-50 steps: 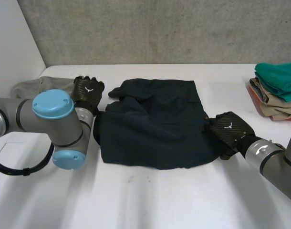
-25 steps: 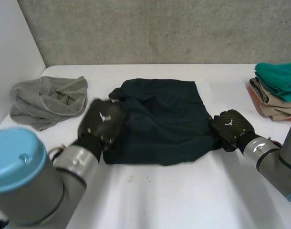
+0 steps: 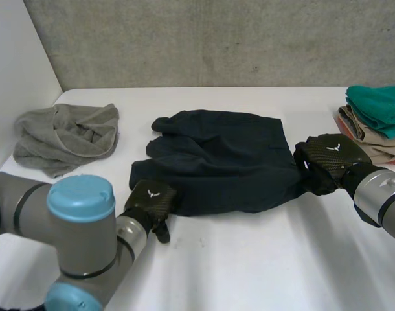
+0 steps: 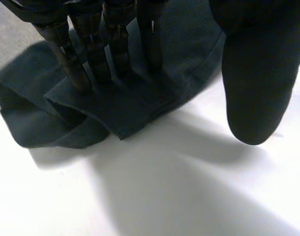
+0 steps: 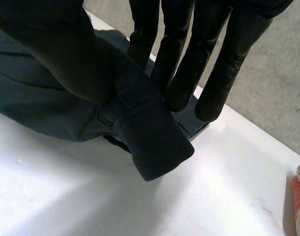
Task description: Fold the laundry.
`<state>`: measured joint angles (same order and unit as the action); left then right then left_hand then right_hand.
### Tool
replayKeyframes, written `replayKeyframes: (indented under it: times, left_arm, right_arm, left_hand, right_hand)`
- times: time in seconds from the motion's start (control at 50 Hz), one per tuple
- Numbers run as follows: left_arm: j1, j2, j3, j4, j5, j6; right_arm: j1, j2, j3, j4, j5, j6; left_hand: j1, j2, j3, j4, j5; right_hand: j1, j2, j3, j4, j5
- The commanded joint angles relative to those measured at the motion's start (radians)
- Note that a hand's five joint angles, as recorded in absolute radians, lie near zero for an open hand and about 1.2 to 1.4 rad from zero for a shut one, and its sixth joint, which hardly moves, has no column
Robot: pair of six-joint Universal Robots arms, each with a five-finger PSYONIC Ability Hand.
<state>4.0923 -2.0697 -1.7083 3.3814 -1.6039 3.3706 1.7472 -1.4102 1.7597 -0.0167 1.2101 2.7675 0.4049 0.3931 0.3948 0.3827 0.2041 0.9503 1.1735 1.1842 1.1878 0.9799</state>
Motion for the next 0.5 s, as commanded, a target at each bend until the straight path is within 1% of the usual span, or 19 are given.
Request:
replayKeyframes:
  times: [0.02,0.2,0.3,0.38,0.5]
  left_arm:
    - [0.005,-0.082,0.11,0.006,-0.004,0.01]
    - [0.011,-0.165,0.225,0.015,-0.004,0.012]
    - [0.019,-0.213,0.277,0.016,-0.004,0.023]
    - [0.025,-0.245,0.306,0.035,-0.002,0.07]
    - [0.049,-0.274,0.322,0.099,0.002,0.193]
  right_arm:
    - [0.0,0.008,0.003,-0.003,-0.003,-0.011]
    - [0.017,0.01,0.001,-0.003,-0.006,-0.012]
    - [0.018,0.011,0.001,-0.005,-0.007,-0.016]
    - [0.018,0.019,0.001,-0.006,-0.007,-0.016]
    - [0.018,0.037,-0.002,-0.008,-0.01,-0.017]
  left_hand:
    - [-0.012,0.0,-0.002,0.01,0.014]
    - [0.011,0.023,0.021,0.033,0.037]
    - [0.076,0.087,0.086,0.098,0.102]
    - [0.155,0.167,0.165,0.177,0.181]
    - [0.252,0.264,0.262,0.274,0.278]
  right_hand:
    - [0.446,0.223,0.212,0.209,0.242]
    - [0.446,0.223,0.212,0.209,0.242]
    - [0.446,0.223,0.212,0.209,0.242]
    - [0.446,0.223,0.212,0.209,0.242]
    - [0.446,0.223,0.212,0.209,0.242]
